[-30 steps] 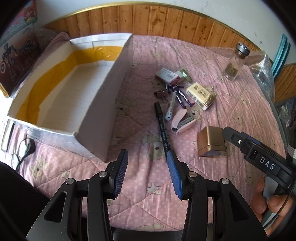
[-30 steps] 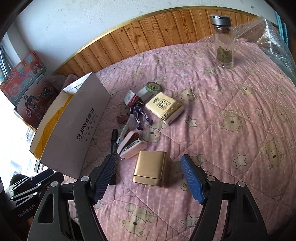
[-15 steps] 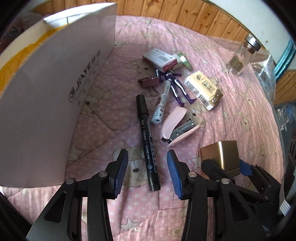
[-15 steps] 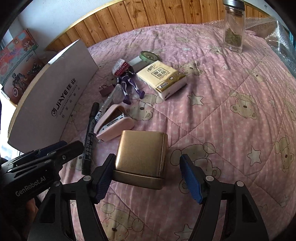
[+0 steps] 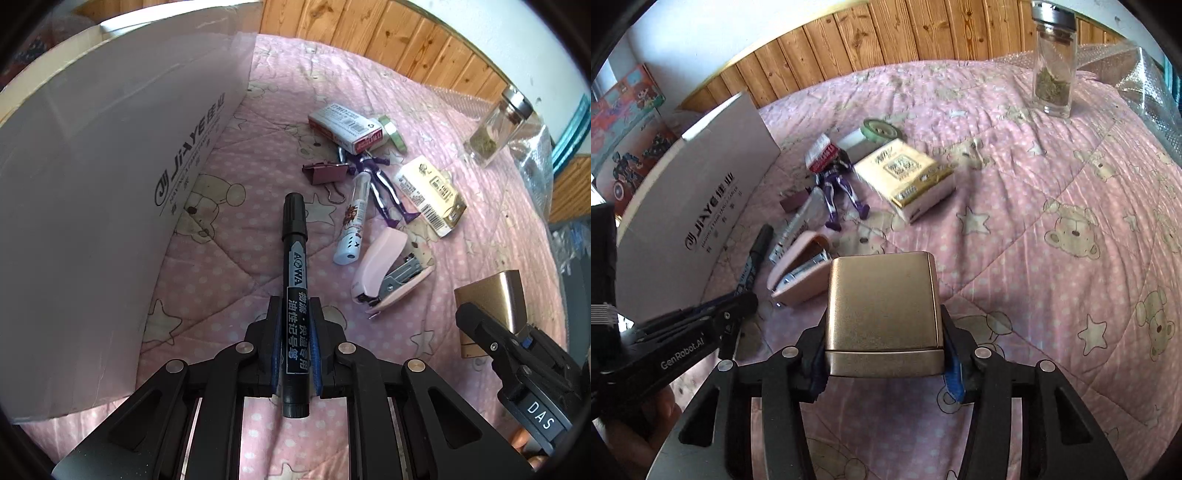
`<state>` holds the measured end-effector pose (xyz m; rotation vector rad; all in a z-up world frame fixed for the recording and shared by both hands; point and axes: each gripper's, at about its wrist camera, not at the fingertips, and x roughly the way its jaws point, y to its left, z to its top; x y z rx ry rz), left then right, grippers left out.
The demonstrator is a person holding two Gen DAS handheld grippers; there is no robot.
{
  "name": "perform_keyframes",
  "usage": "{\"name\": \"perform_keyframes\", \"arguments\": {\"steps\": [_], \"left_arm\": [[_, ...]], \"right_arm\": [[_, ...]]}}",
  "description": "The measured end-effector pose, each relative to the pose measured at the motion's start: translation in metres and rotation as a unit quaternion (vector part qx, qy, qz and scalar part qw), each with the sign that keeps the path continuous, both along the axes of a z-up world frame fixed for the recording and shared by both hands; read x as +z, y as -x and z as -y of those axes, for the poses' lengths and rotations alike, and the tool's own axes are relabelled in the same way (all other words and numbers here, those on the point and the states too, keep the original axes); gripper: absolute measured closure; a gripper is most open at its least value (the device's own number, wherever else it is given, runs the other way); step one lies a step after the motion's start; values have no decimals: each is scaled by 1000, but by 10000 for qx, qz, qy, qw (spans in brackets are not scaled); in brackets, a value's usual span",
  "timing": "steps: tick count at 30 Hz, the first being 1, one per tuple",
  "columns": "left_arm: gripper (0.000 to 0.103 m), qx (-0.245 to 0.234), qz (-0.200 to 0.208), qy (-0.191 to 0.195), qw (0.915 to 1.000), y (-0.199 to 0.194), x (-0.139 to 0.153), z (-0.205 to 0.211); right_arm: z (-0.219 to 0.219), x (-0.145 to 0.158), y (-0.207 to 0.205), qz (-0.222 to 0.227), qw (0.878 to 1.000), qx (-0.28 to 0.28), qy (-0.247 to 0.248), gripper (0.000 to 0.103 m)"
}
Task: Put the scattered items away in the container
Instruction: 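Carry the marker and gold box together over the white box interior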
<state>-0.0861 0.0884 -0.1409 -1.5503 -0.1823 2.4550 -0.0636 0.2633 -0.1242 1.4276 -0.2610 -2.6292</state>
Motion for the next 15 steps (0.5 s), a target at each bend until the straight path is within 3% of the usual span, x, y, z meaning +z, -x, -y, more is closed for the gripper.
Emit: {"name": "perform_keyframes", "arguments": {"steps": [9,15], "left_arm": [[89,-61,-484,-378,9981,-18,47,0],[89,-151,-883,-599,9942,-27,80,9]], "right_arm": [[6,21,-19,-167,9997,103,173,52],[25,52,-36,-427,9987,213,171,52]]}}
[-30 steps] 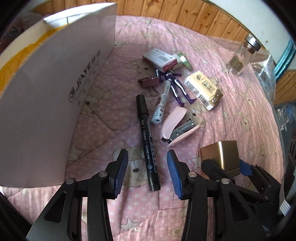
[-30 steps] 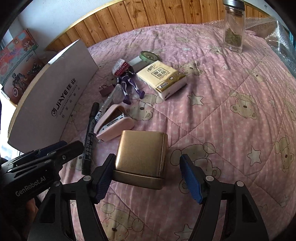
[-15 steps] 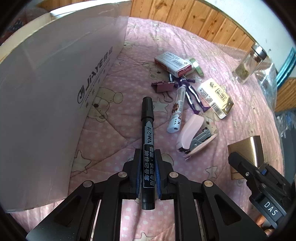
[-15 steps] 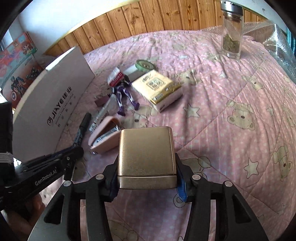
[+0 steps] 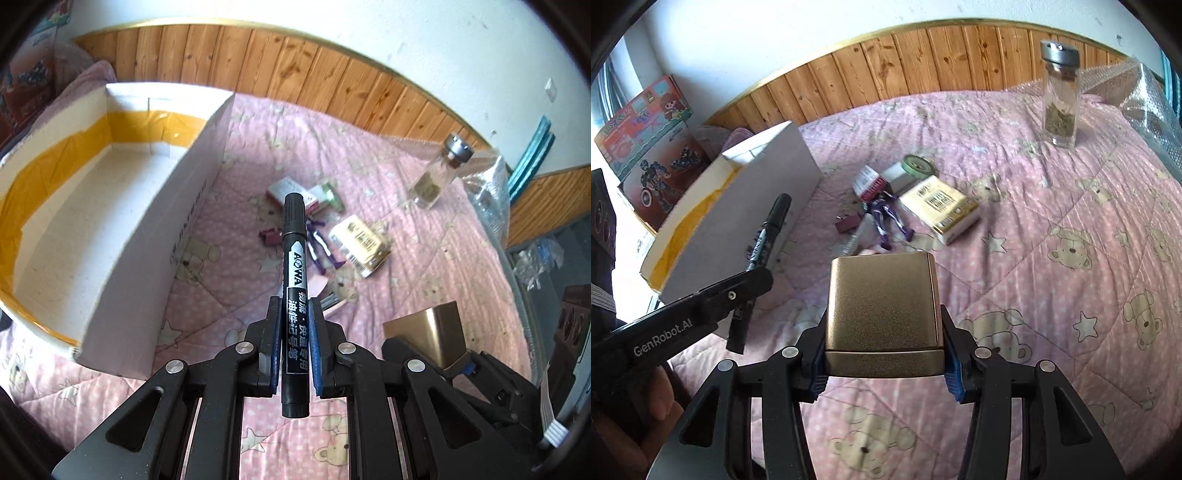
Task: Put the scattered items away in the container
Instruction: 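Carry the marker and gold box together over the white box interior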
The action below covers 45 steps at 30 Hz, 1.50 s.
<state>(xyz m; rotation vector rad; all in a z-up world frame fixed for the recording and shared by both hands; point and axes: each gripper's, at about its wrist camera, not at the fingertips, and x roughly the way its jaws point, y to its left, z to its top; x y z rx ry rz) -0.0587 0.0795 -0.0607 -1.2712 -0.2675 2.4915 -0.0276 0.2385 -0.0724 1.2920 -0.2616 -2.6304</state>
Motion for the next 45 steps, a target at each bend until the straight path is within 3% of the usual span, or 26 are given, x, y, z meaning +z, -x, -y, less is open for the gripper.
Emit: {"name": "perform_keyframes", "arguments": {"steps": [15,28,35,45], "left_arm": [[89,467,-453,-620,9960,0,50,75],[89,752,-420,-421,9954,37,57,130],[89,885,-425,-394,9944,68,63,141],[89,872,-68,-160,9960,116,50,145]], "right_arm": [[56,66,1,-456,9984,344,-12,52],[113,90,24,-566,9954,772,70,52],[141,99,43,-616,9929,1021,16,52],[173,111,75,-749,9881,1337,-143,52]]}}
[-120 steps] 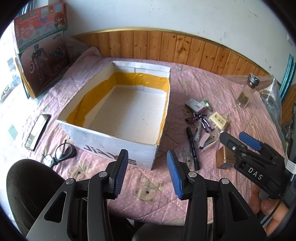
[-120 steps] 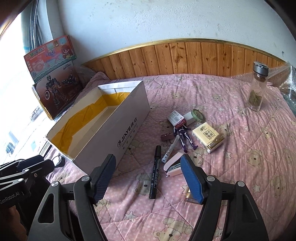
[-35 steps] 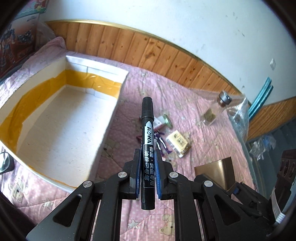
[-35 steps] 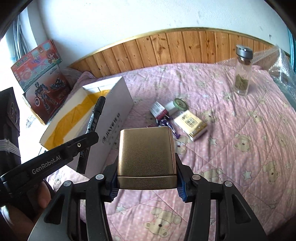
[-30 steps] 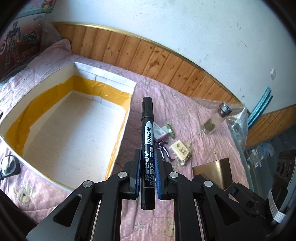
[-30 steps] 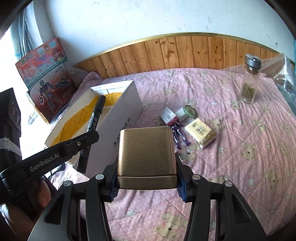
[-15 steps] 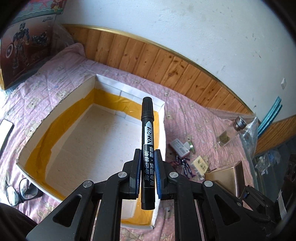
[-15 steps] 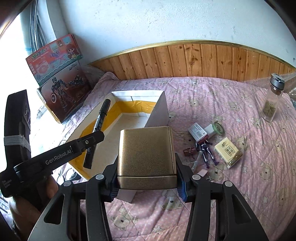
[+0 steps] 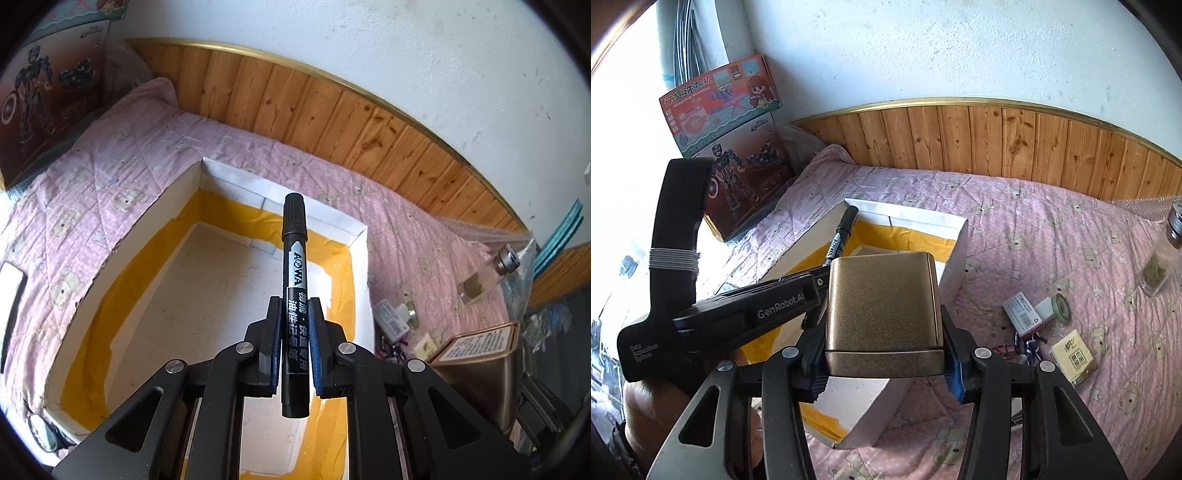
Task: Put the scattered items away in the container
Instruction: 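Carry the marker and gold box together over the white box interior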
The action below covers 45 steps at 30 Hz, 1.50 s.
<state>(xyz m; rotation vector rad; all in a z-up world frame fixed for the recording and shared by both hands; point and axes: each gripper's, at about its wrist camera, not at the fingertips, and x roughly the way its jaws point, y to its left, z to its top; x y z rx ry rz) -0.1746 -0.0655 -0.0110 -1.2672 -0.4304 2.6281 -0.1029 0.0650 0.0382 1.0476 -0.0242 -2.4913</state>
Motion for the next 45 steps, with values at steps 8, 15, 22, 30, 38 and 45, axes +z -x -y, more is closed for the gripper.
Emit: {"name": "perform_keyframes", "arguments": {"steps": [8,15,22,30,38,45], "left_arm": [[89,-114,368,-74,9992,41,-15,5],[89,-61,491,-131,9987,53,-19,13],[89,59,832,-94,9965,70,-34,21],[89,58,1035,141,9945,88,-44,22],[89,188,1309,19,9912,102,-59,34],[89,127,1454,-248,9890,108,-63,37]], "right_arm": [[22,-6,31,92,9994,239,-241,52],[33,-16,60,173,9979,388,-484,52],[49,-22,83,200,9952,563,-774,52],[57,-34,106,362,9913,694,-1061,52],[61,-50,128,620,9860,839,-1302,52],[64,-66,142,812,9808,934,-1510,52]]}}
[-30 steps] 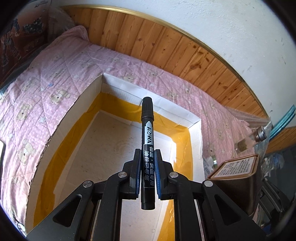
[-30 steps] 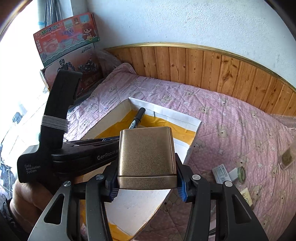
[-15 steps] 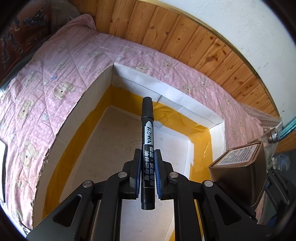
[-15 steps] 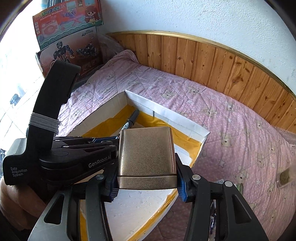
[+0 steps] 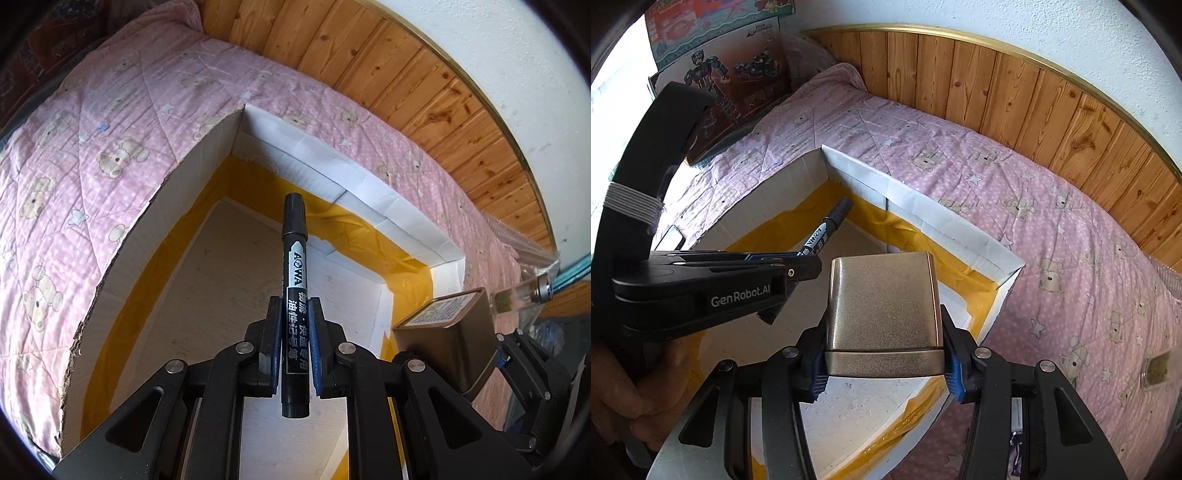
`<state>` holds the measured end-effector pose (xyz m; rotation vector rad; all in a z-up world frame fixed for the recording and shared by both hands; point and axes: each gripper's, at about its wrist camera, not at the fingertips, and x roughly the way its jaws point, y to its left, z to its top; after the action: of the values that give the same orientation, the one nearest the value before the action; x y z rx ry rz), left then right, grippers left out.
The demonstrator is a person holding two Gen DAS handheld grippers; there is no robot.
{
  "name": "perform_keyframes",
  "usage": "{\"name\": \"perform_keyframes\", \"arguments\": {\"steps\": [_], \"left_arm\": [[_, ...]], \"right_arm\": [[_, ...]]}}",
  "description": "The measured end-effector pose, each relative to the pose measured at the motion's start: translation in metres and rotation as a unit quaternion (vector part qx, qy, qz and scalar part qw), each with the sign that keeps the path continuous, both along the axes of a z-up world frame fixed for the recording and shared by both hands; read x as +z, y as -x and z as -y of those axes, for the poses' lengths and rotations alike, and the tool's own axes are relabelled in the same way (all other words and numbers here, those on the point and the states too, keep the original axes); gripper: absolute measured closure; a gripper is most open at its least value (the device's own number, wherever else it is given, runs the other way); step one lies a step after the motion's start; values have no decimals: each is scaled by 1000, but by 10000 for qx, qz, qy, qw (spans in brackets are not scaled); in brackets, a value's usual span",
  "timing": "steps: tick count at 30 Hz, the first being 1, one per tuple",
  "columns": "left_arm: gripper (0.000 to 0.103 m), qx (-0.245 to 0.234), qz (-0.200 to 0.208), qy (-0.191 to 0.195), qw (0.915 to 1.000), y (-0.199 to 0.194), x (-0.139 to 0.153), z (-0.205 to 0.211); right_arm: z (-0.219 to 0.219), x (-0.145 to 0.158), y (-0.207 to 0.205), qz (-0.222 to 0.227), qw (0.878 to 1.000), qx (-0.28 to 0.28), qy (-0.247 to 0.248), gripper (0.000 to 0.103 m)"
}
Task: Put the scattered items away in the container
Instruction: 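Carry the marker and gold box together over the white box interior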
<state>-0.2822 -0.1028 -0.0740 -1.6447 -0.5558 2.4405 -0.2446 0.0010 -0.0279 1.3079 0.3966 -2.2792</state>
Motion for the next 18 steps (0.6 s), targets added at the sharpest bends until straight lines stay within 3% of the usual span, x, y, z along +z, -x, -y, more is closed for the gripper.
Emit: {"name": "perform_keyframes", "arguments": {"steps": [18], "left_arm": [[89,-121,140,166,9997,17,-8,-12]], "right_arm": [[16,-26,16,361,9966,421,-616,52]]}}
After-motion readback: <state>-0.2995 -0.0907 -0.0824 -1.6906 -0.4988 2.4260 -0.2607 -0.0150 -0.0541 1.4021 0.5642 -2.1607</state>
